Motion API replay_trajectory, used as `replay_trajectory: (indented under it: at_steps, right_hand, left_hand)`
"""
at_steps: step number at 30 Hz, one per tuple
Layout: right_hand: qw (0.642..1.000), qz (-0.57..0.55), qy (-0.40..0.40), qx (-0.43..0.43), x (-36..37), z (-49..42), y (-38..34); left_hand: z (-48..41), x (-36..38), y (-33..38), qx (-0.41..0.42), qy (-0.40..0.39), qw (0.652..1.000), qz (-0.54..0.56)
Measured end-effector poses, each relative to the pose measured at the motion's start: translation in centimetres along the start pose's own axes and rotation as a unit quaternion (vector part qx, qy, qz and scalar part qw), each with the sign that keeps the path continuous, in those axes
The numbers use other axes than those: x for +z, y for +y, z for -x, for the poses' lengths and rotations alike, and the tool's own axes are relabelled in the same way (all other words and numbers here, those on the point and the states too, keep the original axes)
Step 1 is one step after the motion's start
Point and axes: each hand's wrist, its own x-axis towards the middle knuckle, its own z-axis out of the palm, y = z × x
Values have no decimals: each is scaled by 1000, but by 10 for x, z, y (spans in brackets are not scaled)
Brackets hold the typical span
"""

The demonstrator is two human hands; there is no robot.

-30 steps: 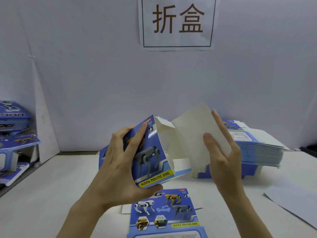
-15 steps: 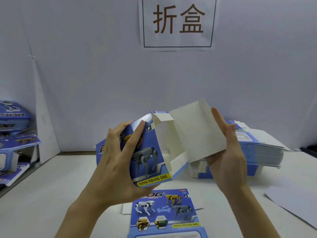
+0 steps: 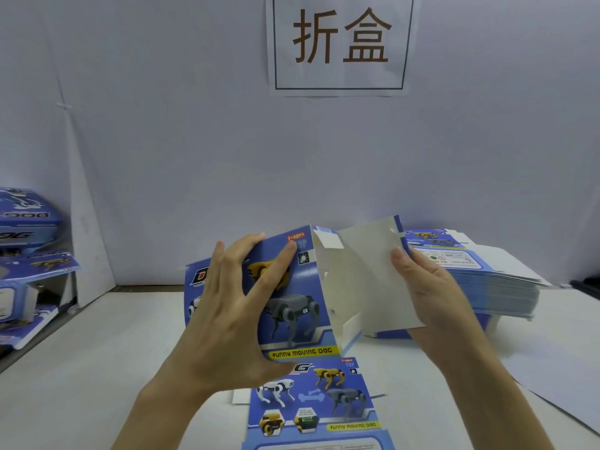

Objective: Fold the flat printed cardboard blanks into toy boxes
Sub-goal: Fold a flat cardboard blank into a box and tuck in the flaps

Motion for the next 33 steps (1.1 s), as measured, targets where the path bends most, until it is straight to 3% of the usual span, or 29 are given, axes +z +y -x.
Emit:
replay_trajectory:
  at_steps: [6, 11, 14, 20, 29, 33]
  right_hand:
    - [1000, 4, -19, -5, 7, 3, 1]
    - [993, 77, 51, -73, 12, 6, 0]
    - [979, 131, 8, -153, 28, 12, 4]
    - [958, 202, -70, -192, 49, 22, 22]
    - [960, 201, -85, -175, 46, 20, 25]
    - [957, 198, -162, -136, 41, 20, 20]
  left_hand:
    - [0, -3, -2, -14, -7, 1000, 3]
    - [-1, -4, 1, -17, -12, 1000, -19]
    - [-3, 2, 8, -8, -17, 999, -46]
    - [-3, 3, 12, -15, -6, 998, -58]
    - [-2, 3, 16, -27, -10, 998, -49]
    - [-2, -1, 13, -27, -20, 998, -48]
